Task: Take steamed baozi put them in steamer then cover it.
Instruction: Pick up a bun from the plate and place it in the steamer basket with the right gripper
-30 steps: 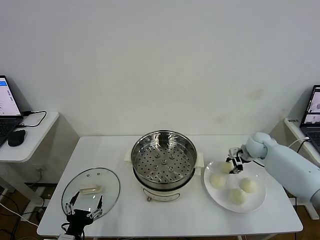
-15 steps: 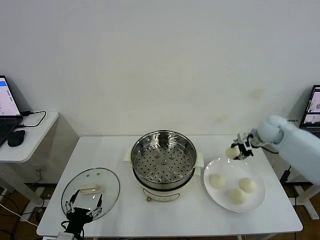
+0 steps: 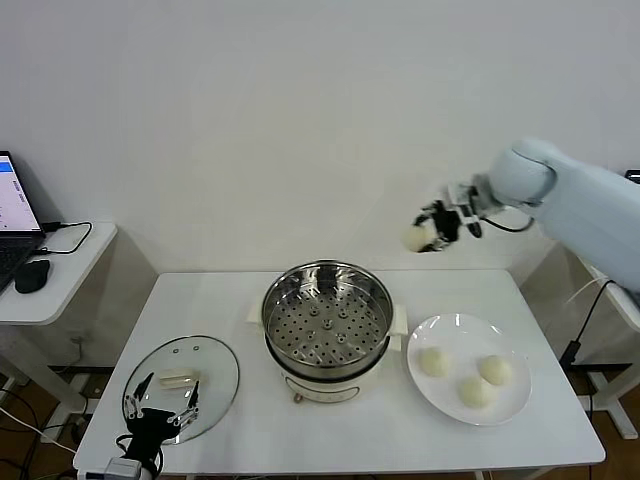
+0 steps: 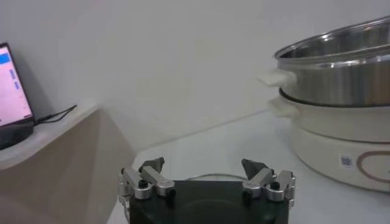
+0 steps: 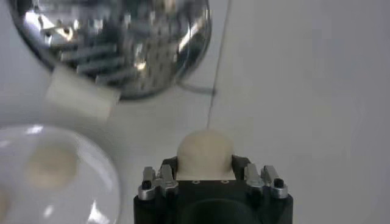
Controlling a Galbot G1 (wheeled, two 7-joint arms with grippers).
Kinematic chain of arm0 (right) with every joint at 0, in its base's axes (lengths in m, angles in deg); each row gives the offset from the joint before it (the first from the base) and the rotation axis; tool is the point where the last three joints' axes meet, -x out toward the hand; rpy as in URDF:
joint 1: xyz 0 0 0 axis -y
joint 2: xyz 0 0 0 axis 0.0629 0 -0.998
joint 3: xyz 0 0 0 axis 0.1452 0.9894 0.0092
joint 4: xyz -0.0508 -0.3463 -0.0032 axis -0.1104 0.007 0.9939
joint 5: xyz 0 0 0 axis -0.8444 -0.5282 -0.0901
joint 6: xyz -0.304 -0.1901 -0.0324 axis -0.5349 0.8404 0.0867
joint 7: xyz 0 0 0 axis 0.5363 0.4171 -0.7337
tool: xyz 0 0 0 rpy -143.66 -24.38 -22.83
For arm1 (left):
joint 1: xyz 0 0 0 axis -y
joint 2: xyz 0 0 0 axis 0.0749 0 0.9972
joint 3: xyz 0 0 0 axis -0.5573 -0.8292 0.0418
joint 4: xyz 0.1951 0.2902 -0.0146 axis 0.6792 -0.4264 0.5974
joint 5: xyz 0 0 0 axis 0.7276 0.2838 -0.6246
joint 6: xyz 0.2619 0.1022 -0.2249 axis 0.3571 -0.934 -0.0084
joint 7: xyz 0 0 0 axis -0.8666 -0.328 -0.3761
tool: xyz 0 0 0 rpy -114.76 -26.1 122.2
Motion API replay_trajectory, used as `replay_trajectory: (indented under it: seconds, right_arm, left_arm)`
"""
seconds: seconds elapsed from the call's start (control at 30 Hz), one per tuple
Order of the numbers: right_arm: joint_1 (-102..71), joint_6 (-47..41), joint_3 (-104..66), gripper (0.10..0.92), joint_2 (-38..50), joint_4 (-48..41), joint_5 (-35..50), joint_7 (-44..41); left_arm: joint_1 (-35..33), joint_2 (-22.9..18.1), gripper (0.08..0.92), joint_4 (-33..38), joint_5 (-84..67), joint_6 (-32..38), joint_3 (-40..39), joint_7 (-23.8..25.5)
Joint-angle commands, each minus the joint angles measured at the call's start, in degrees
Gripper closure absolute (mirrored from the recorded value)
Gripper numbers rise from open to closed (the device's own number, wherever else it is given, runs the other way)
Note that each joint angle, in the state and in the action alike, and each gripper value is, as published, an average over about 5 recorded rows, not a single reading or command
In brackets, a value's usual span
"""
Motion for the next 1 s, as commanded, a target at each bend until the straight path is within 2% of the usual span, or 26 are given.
replay_trajectory:
  seconds: [0.03,0.3,0.67,1.0]
  right_arm:
    - [5.57,2.96,6.39,0.457,-11.39,-0.47,5.25,1.74]
    - [0.3,13.57,8.71,0.455,-16.84,-3.69,-2.45,2.43]
    - [-3.45,27.08,10.09,0.448,-17.49,-5.96,-18.87,3.68]
    - [-7.26,32.81,9.11,0.448,-17.76,-10.03,-26.42,5.38]
  left_arm:
    - [-0.03,0.08,0.177,-0.03,-0.17,0.01,0.44,0.01]
    - [-0.37,-0.12,0.177,0.09,-0.05,0.27,1.65,-0.13]
    - [-0.47,-0.97,0.177,0.01,0.18,0.6,1.78,-0.27]
    - [-0.35,-1.23,0.177,-0.01,0.26,0.55,1.82,-0.29]
